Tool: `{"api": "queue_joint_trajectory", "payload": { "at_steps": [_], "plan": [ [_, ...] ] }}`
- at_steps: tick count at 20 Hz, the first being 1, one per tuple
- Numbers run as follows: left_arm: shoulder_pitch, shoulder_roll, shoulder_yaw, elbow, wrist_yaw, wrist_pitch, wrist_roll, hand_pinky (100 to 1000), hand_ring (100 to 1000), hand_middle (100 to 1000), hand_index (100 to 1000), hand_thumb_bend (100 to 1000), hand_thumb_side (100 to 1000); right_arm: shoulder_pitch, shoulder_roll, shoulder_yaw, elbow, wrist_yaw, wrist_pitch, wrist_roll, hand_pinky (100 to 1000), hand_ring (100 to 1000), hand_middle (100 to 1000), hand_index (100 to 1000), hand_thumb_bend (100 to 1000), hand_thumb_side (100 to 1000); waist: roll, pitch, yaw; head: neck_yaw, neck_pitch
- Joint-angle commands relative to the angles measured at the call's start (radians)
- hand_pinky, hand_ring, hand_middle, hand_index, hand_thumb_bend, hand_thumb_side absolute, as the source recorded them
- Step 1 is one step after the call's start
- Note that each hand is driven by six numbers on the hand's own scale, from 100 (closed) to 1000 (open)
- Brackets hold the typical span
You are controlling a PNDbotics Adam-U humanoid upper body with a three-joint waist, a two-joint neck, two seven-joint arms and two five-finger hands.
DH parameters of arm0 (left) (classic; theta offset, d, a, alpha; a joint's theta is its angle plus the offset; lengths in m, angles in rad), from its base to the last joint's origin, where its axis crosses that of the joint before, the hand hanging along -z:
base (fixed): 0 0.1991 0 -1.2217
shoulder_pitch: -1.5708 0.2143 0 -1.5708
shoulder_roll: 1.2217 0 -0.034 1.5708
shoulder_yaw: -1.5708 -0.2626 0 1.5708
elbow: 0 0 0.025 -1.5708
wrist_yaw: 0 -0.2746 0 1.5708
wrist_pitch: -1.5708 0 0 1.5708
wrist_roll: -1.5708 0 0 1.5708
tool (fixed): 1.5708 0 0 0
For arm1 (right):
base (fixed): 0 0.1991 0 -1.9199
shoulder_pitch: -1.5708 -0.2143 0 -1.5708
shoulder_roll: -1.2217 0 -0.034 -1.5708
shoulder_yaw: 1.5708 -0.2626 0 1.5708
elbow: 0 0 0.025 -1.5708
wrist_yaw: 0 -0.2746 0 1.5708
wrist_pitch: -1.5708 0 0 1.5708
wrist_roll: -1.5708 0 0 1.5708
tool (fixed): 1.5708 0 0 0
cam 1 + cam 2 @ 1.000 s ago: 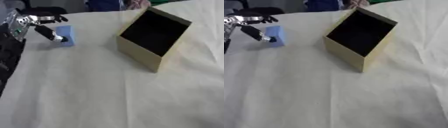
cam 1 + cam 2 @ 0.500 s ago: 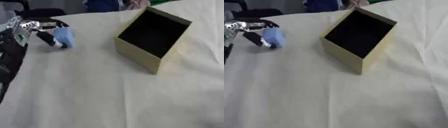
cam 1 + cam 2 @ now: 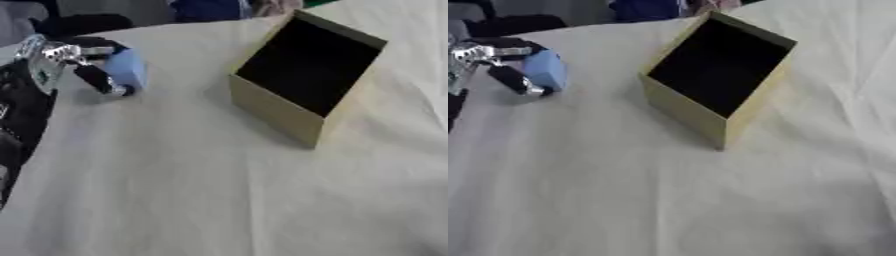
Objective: Pick up objects on the table and place them in the box.
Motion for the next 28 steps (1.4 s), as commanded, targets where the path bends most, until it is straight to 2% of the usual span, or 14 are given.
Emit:
{"api": "queue_joint_trajectory", "payload": {
  "at_steps": [1,2,8,12,19,24,28],
  "plan": [
    [-0.018,0.039,0.004,-0.018,0.032,-0.022,-0.021,1000,972,777,919,252,435,0.001,-0.006,-0.004,-0.016,0.005,0.004,-0.002,660,825,634,747,100,823,-0.008,-0.023,0.003,-0.001,0.002],
    [-0.019,0.041,0.003,-0.023,0.040,-0.020,-0.022,1000,969,777,916,219,436,0.002,-0.006,-0.005,-0.016,0.005,0.005,-0.002,660,825,634,747,100,823,-0.009,-0.025,0.003,-0.002,0.004],
    [-0.016,0.051,0.000,-0.042,0.054,0.001,-0.008,1000,956,784,902,150,379,0.010,-0.007,-0.009,-0.016,0.000,0.006,-0.004,660,824,633,748,100,823,-0.014,-0.039,0.009,-0.003,0.010],
    [-0.016,0.057,0.000,-0.052,0.064,0.003,-0.003,1000,955,791,905,133,379,0.016,-0.008,-0.012,-0.016,-0.006,0.007,-0.004,660,824,633,747,100,840,-0.017,-0.050,0.014,-0.006,0.015],
    [-0.018,0.057,0.002,-0.095,0.104,0.019,0.024,1000,954,805,907,100,342,0.023,-0.012,-0.019,-0.016,-0.019,0.003,-0.005,660,823,633,747,100,820,-0.024,-0.071,0.020,-0.010,0.025],
    [-0.025,0.034,-0.023,-0.162,0.193,0.006,-0.001,1000,951,796,902,100,337,0.026,-0.017,-0.024,-0.016,-0.029,-0.001,-0.005,661,822,633,746,100,818,-0.029,-0.086,0.023,-0.014,0.034],
    [-0.031,0.010,-0.062,-0.228,0.237,-0.004,-0.018,1000,954,796,899,100,287,0.025,-0.021,-0.026,-0.016,-0.041,-0.005,-0.003,661,821,634,746,100,817,-0.033,-0.097,0.023,-0.013,0.038]
  ]
}}
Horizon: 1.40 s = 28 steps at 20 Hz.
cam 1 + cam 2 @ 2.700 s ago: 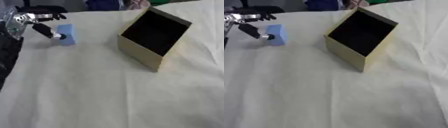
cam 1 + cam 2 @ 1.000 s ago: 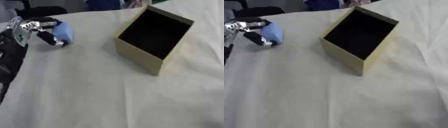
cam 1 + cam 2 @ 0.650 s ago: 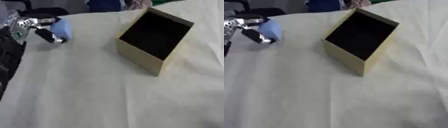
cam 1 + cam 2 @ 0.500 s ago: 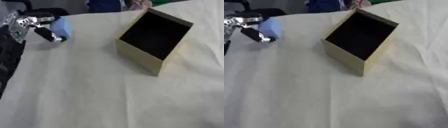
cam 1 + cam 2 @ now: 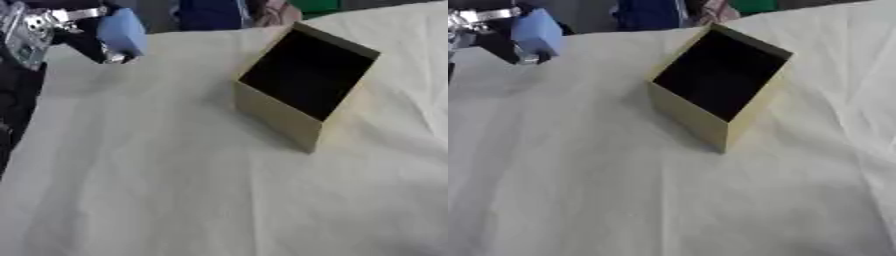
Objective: Pick up objects on the table and place them in the box.
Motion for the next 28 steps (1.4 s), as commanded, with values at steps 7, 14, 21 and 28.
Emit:
{"api": "queue_joint_trajectory", "payload": {
  "at_steps": [7,14,21,28],
  "plan": [
    [-0.030,-0.046,-0.068,-0.154,0.147,-0.027,-0.041,1000,958,787,900,100,322,-0.016,-0.032,-0.009,-0.016,-0.043,-0.013,0.013,662,820,634,745,100,816,-0.018,-0.037,-0.010,0.007,0.007],
    [-0.029,-0.082,-0.103,-0.197,0.253,-0.020,-0.062,1000,963,785,899,100,340,-0.023,-0.032,-0.009,-0.016,-0.060,-0.015,0.027,660,821,634,745,100,816,-0.018,-0.037,-0.018,0.010,0.004],
    [-0.038,-0.147,-0.115,-0.211,0.353,-0.057,-0.077,1000,969,775,904,100,403,-0.052,-0.036,-0.002,-0.016,-0.084,-0.022,0.040,659,821,634,745,100,816,-0.016,-0.029,-0.052,0.042,-0.005],
    [-0.050,-0.195,-0.097,-0.183,0.367,-0.074,-0.088,1000,971,772,899,100,415,-0.092,-0.041,0.006,-0.016,-0.130,-0.035,0.070,659,819,635,744,100,815,-0.018,-0.025,-0.101,0.076,-0.003]
  ]
}}
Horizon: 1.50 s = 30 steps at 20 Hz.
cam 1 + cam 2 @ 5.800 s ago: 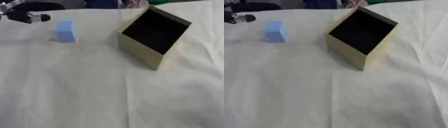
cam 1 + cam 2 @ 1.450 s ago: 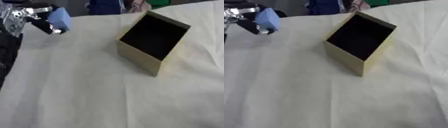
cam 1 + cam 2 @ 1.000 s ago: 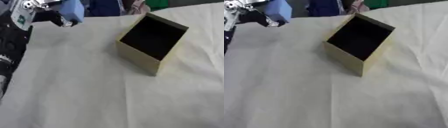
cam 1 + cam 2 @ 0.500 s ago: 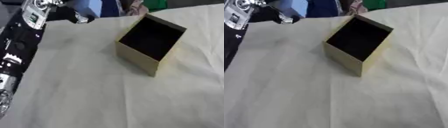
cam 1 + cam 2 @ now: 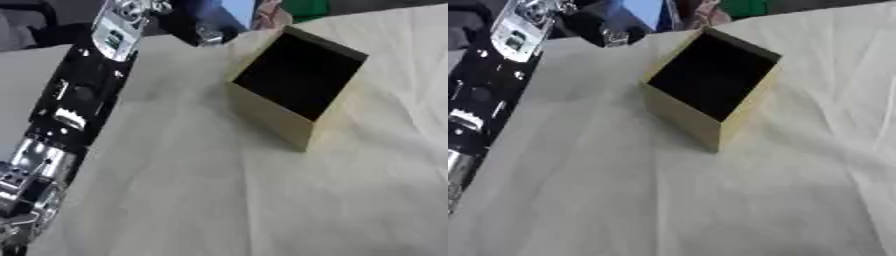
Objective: Pick up objects on the table and place them in the box.
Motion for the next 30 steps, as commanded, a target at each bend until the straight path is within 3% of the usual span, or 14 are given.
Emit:
{"api": "queue_joint_trajectory", "payload": {
  "at_steps": [1,10,19,21,23,26,30],
  "plan": [
    [-0.027,-0.008,0.021,0.006,-0.018,-0.076,-0.068,1000,971,772,899,100,417,-0.017,-0.027,-0.001,-0.016,-0.029,-0.007,0.014,659,819,635,744,100,816,-0.010,-0.019,-0.009,0.020,-0.006],
    [-0.011,-0.095,0.056,0.027,-0.208,-0.038,0.046,1000,969,774,896,100,382,-0.054,-0.027,-0.004,-0.016,-0.095,-0.010,0.049,658,817,635,744,100,815,-0.018,-0.029,-0.037,0.078,-0.011],
    [0.006,-0.144,0.066,0.025,-0.391,-0.012,0.207,995,967,773,892,100,377,-0.058,-0.018,-0.006,-0.016,-0.116,-0.012,0.068,657,818,635,744,100,816,-0.029,-0.027,-0.048,0.094,0.003],
    [0.007,-0.148,0.066,0.029,-0.409,-0.013,0.226,995,967,773,891,100,377,-0.059,-0.017,-0.006,-0.016,-0.117,-0.012,0.069,657,818,635,744,100,816,-0.029,-0.027,-0.049,0.094,0.004],
    [0.016,-0.160,0.070,0.021,-0.429,-0.002,0.246,994,969,774,892,100,389,-0.061,-0.006,-0.002,-0.016,-0.116,-0.011,0.072,655,820,635,744,100,818,-0.035,-0.013,-0.056,0.059,0.017],
    [0.024,-0.174,0.070,0.003,-0.472,0.013,0.272,995,969,775,894,100,399,-0.066,0.007,0.003,-0.016,-0.112,-0.008,0.077,655,820,635,744,100,819,-0.040,0.002,-0.065,0.034,0.013],
    [0.033,-0.181,0.072,0.007,-0.514,0.012,0.292,996,973,791,916,100,489,-0.065,0.018,0.006,-0.016,-0.105,-0.004,0.077,654,821,635,744,100,821,-0.043,0.009,-0.071,0.030,0.003]
  ]
}}
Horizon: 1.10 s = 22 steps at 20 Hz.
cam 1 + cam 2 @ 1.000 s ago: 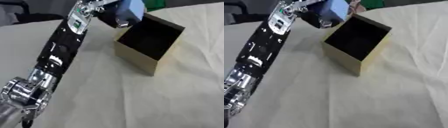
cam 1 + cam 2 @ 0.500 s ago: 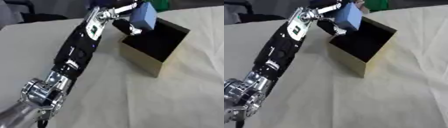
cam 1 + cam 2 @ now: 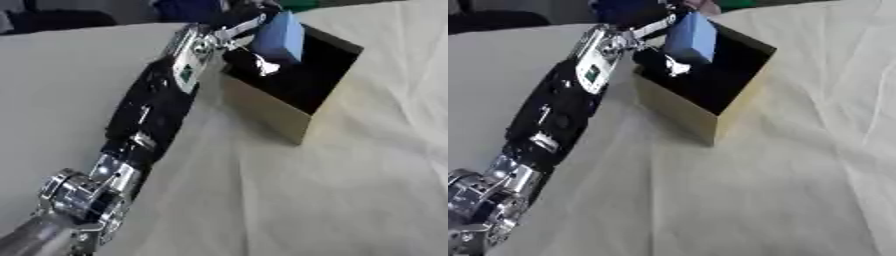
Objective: Pick up objects on the table and place them in the box.
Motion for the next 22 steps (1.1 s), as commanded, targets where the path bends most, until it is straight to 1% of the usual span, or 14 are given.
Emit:
{"api": "queue_joint_trajectory", "payload": {
  "at_steps": [1,2,3,4,5,6,7,8,9,11,15,17,20,22],
  "plan": [
    [-0.013,0.003,0.009,-0.021,-0.030,-0.005,0.020,997,977,804,928,105,545,-0.004,-0.006,0.001,-0.016,0.006,0.002,0.003,654,821,635,744,100,821,-0.010,-0.016,-0.003,-0.004,-0.009],
    [-0.013,0.004,0.009,-0.021,-0.040,-0.009,0.025,997,980,815,939,154,565,-0.004,-0.005,0.002,-0.016,0.007,0.003,0.003,654,821,635,744,100,821,-0.011,-0.015,-0.004,-0.003,-0.011],
    [-0.013,0.004,0.008,-0.021,-0.052,-0.013,0.031,998,987,829,951,259,615,-0.004,-0.004,0.003,-0.016,0.007,0.003,0.003,653,820,634,744,100,821,-0.011,-0.015,-0.005,-0.002,-0.014],
    [-0.013,0.005,0.007,-0.020,-0.065,-0.021,0.037,998,989,833,953,296,630,-0.005,-0.004,0.003,-0.016,0.007,0.002,0.003,653,820,634,744,100,821,-0.011,-0.015,-0.007,0.000,-0.015],
    [-0.012,0.006,0.006,-0.019,-0.079,-0.029,0.043,998,994,846,959,383,665,-0.005,-0.004,0.003,-0.016,0.007,0.002,0.002,653,820,634,744,100,821,-0.011,-0.015,-0.008,0.001,-0.016],
    [-0.011,0.008,0.003,-0.019,-0.094,-0.039,0.050,997,997,851,961,422,676,-0.006,-0.004,0.004,-0.016,0.007,0.002,0.002,653,820,634,744,100,821,-0.010,-0.014,-0.010,0.002,-0.018],
    [-0.011,0.010,0.002,-0.020,-0.108,-0.048,0.059,998,1000,870,979,492,713,-0.005,-0.003,0.004,-0.016,0.006,0.002,0.002,652,821,634,744,100,823,-0.010,-0.014,-0.011,0.002,-0.018],
    [-0.010,0.011,0.001,-0.021,-0.124,-0.055,0.068,1000,1000,882,989,521,725,-0.005,-0.002,0.004,-0.016,0.006,0.004,0.002,652,821,634,744,100,823,-0.009,-0.014,-0.012,0.002,-0.019],
    [-0.010,0.013,0.001,-0.022,-0.139,-0.060,0.079,1000,1000,905,1000,584,747,-0.005,-0.001,0.004,-0.016,0.006,0.005,0.002,652,821,634,744,100,823,-0.009,-0.015,-0.013,0.002,-0.019],
    [-0.011,0.019,0.001,-0.027,-0.167,-0.058,0.103,1000,1000,915,1000,670,794,-0.004,0.000,0.004,-0.016,0.006,0.006,0.002,652,821,634,744,100,823,-0.007,-0.015,-0.013,0.002,-0.020],
    [-0.008,0.023,0.008,-0.030,-0.224,-0.037,0.156,1000,1000,924,1000,720,815,-0.006,0.000,0.003,-0.016,0.006,0.006,0.001,651,820,634,744,100,823,-0.006,-0.014,-0.013,0.003,-0.028],
    [-0.007,0.019,0.011,-0.027,-0.252,-0.030,0.181,1000,1000,923,1000,730,831,-0.006,0.001,0.003,-0.016,0.005,0.005,0.000,651,821,634,744,100,823,-0.007,-0.013,-0.014,0.007,-0.030],
    [-0.007,0.015,0.014,-0.025,-0.275,-0.030,0.215,1000,1000,919,1000,709,837,-0.007,0.002,0.004,-0.016,0.004,0.006,0.001,650,821,634,744,100,823,-0.007,-0.013,-0.014,0.007,-0.027],
    [-0.006,0.013,0.016,-0.026,-0.272,-0.029,0.233,1000,1000,909,1000,652,851,-0.006,0.002,0.003,-0.016,0.004,0.006,0.001,650,821,634,743,100,823,-0.008,-0.013,-0.012,0.008,-0.025]
  ]
}}
